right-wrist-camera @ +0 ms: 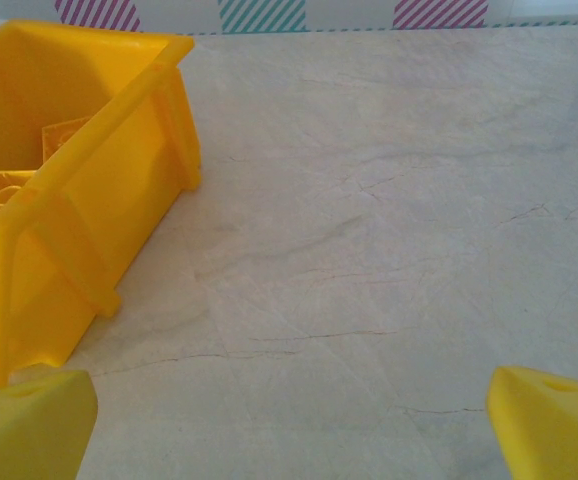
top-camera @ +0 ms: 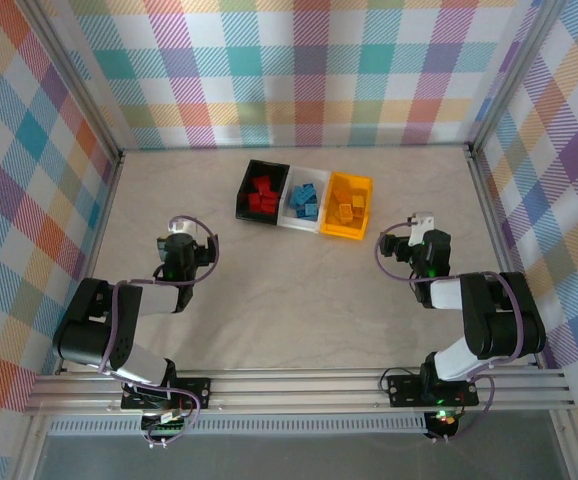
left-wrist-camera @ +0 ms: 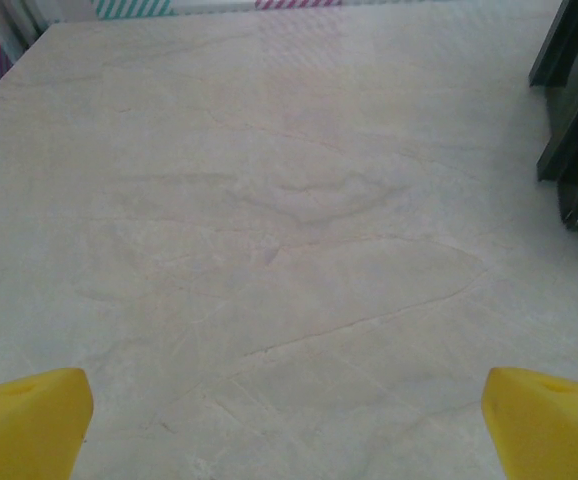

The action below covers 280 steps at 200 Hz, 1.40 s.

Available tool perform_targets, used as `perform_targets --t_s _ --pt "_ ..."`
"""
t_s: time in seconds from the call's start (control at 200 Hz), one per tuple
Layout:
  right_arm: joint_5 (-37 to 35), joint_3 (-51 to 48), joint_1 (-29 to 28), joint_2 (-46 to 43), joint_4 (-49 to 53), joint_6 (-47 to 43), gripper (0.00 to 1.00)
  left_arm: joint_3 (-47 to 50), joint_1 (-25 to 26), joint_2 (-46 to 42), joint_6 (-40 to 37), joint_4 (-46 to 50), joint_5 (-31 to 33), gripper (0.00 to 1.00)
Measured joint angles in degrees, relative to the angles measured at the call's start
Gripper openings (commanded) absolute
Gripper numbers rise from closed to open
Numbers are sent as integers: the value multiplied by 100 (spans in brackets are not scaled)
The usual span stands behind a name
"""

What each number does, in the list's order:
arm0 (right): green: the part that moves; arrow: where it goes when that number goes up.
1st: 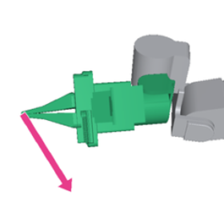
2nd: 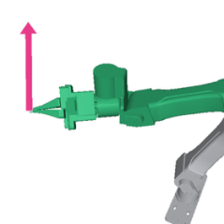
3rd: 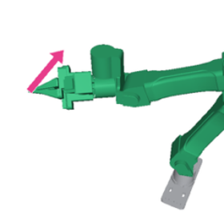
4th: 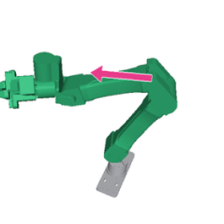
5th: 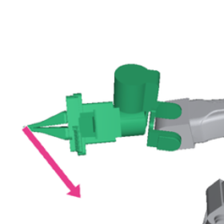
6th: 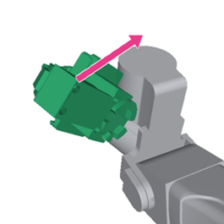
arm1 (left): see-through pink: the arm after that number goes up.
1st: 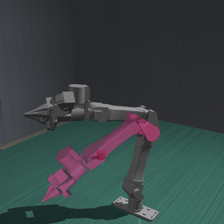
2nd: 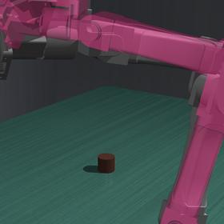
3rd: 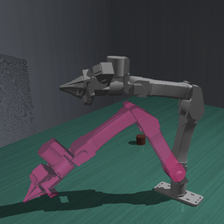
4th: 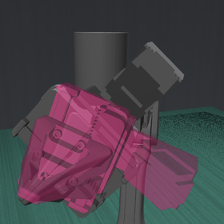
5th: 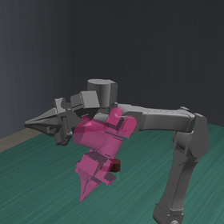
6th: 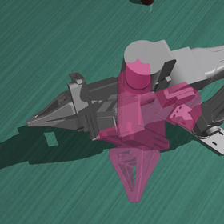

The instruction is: Sort the legos into containers by color

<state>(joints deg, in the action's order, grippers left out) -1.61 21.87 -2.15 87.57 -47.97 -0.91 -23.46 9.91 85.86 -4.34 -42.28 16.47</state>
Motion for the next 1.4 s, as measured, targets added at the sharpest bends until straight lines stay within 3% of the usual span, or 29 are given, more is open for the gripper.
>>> perform_targets --t_s 0.15,0.39,0.595,1.4 --pt "2 0 0 0 0 0 100 542 -28 184 -85 -986 -376 98" --pt "4 -4 0 0 -17 0 100 710 -33 269 -140 -1353 -599 100" --pt "-28 -339 -131 0 -507 -81 100 247 -164 302 26 -907 -485 100" --pt "-133 22 0 2 -55 44 100 76 -343 323 284 -560 -380 100"
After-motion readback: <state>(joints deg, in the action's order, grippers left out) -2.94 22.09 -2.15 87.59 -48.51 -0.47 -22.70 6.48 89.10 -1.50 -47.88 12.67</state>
